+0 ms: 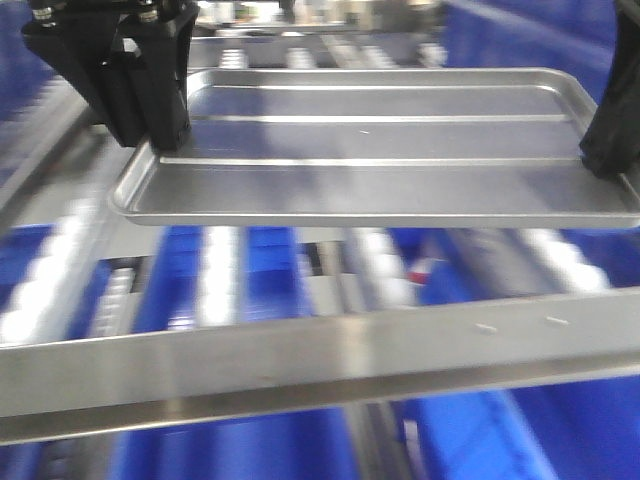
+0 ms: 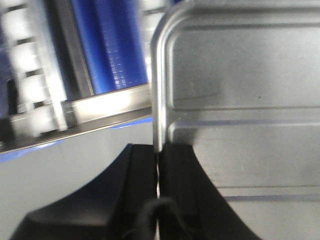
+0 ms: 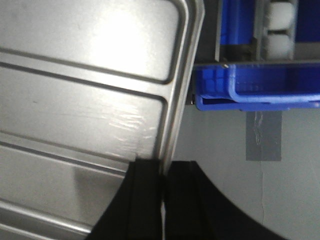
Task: Grab silver tray and stack on right shelf
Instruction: 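Hold the tray level with both grippers while the base drives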
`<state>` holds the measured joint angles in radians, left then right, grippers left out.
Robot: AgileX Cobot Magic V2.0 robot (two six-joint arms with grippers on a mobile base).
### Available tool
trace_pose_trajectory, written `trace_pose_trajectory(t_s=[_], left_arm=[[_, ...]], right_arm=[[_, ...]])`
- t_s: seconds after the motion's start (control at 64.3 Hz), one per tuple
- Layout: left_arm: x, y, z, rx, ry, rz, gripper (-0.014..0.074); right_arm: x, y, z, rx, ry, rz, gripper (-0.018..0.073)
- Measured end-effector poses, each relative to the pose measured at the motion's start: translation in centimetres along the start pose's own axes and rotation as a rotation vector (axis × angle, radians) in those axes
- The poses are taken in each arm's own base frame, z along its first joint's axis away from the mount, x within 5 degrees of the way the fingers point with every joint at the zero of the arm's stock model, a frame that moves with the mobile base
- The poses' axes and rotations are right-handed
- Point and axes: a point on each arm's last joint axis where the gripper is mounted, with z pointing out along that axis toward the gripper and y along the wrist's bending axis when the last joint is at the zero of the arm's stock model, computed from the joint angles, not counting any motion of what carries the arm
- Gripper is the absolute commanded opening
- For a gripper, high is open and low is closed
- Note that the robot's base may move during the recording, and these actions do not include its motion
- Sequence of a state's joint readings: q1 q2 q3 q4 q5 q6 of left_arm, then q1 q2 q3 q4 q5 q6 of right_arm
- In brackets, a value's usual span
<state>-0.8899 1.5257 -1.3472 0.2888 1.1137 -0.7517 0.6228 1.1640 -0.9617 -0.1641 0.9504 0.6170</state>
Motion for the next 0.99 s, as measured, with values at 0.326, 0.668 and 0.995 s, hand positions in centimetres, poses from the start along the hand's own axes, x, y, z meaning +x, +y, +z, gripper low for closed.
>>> trace_pose_trajectory(t_s=[0.326, 0.668, 0.995], left_arm=[[0.0, 0.0, 0.0, 0.0, 0.0, 0.0, -0.0101], [0.01, -0.01, 0.0, 0.001, 0.001, -0.001, -0.0101], [0.01, -0.01, 0.0, 0.001, 0.001, -0.001, -0.0101]], right_arm=[[0.01, -0.01, 0.0, 0.001, 0.002, 0.0, 0.0057], [0.01, -0.01, 0.0, 0.001, 0.002, 0.0, 0.0057], [0.01, -0.01, 0.0, 0.001, 0.002, 0.0, 0.0057]])
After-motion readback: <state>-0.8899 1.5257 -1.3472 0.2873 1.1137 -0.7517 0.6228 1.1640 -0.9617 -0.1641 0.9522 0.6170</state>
